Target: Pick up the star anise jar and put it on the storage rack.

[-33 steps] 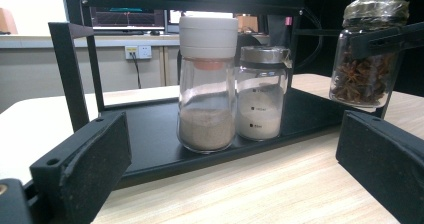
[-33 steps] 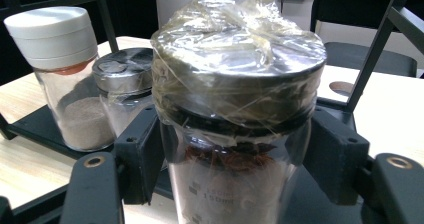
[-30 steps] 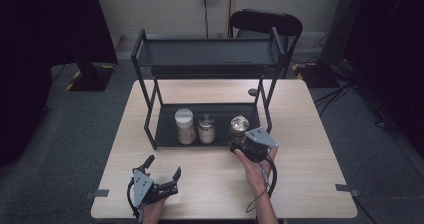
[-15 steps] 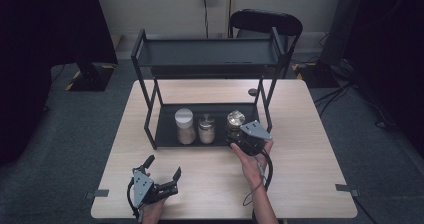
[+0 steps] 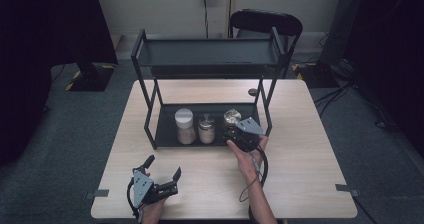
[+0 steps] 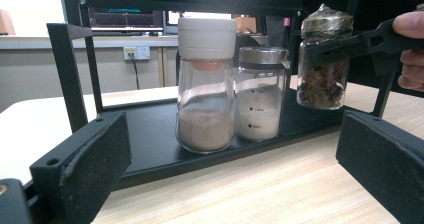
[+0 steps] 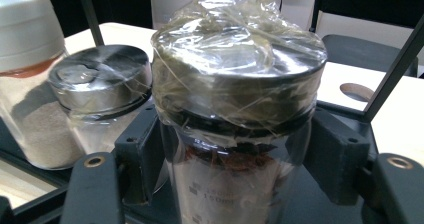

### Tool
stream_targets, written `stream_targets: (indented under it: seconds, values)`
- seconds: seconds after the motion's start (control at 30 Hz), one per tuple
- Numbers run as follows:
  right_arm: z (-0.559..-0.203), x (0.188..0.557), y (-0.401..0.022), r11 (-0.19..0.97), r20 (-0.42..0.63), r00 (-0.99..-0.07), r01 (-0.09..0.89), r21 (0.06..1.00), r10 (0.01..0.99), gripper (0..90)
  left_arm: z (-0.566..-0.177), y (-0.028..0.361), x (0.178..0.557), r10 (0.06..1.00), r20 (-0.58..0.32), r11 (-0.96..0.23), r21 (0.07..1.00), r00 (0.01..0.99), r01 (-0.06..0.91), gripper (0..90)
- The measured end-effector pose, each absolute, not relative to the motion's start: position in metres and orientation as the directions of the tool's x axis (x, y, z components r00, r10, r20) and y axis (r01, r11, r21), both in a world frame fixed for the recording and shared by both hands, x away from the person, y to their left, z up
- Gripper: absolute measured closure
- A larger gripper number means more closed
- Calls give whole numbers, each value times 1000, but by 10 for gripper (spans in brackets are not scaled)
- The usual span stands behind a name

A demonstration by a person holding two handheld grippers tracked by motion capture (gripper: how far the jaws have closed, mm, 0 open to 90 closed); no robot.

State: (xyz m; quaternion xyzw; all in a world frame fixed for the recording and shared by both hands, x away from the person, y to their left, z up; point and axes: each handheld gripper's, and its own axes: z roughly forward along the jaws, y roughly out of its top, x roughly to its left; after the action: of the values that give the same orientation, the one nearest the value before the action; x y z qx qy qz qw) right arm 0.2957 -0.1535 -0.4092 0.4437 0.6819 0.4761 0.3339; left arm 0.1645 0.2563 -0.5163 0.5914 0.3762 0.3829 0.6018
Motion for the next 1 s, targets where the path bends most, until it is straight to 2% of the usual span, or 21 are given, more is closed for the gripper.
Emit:
stream_targets:
  seconds: [1.0]
  values:
    - [-422, 315, -146, 162, -27, -370, 339, 927, 929, 314, -516, 257, 165, 905, 0, 7, 1000, 426, -15, 4]
